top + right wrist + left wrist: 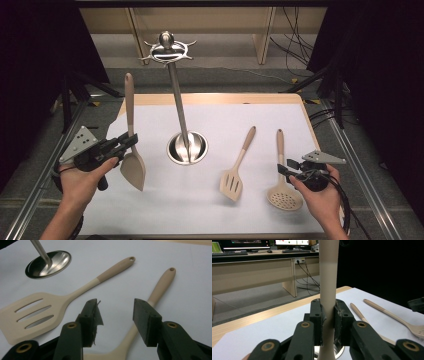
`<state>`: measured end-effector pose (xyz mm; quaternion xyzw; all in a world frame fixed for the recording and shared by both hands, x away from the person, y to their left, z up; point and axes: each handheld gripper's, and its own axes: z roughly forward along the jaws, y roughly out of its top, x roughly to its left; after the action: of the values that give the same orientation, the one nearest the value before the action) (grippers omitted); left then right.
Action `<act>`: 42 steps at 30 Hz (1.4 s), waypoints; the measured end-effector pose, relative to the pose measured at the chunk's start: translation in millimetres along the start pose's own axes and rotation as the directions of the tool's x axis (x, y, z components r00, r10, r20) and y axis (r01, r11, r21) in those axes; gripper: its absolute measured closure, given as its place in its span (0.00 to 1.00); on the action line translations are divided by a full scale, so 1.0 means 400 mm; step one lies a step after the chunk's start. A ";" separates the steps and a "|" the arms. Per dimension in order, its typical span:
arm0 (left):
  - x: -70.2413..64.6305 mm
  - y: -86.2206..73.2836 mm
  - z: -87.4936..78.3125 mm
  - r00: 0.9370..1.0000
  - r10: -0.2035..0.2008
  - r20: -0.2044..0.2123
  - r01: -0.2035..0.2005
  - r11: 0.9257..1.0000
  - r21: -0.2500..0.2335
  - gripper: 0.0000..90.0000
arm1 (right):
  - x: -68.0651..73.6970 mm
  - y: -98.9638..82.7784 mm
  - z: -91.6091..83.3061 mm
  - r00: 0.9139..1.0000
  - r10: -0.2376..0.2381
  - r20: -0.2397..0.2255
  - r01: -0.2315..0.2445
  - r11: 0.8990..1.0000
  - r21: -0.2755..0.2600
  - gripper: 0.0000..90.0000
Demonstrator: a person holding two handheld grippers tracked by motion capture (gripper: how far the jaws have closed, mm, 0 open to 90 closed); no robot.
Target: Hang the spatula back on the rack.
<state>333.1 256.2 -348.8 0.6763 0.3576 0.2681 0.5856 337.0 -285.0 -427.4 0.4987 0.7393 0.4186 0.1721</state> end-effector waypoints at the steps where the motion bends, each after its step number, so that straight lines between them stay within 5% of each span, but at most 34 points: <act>1: 0.002 0.002 0.002 1.000 0.002 0.002 -0.002 1.000 -0.001 0.87 | -0.006 0.001 0.003 1.000 -0.030 -0.005 0.030 1.000 -0.009 0.62; 17: 0.027 0.050 0.028 0.999 -0.006 0.032 0.007 1.000 -0.015 0.87 | -0.002 0.000 0.001 1.000 -0.002 -0.006 0.002 1.000 -0.018 0.62; 42: 0.056 0.079 0.077 0.997 -0.012 0.079 0.009 0.999 0.038 0.87 | -0.005 -0.001 0.002 1.000 -0.004 0.000 0.004 1.000 -0.020 0.62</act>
<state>376.0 253.9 -324.1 0.6955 0.3426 0.2313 0.5877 338.1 -286.5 -428.4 0.4953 0.7360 0.4258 0.1779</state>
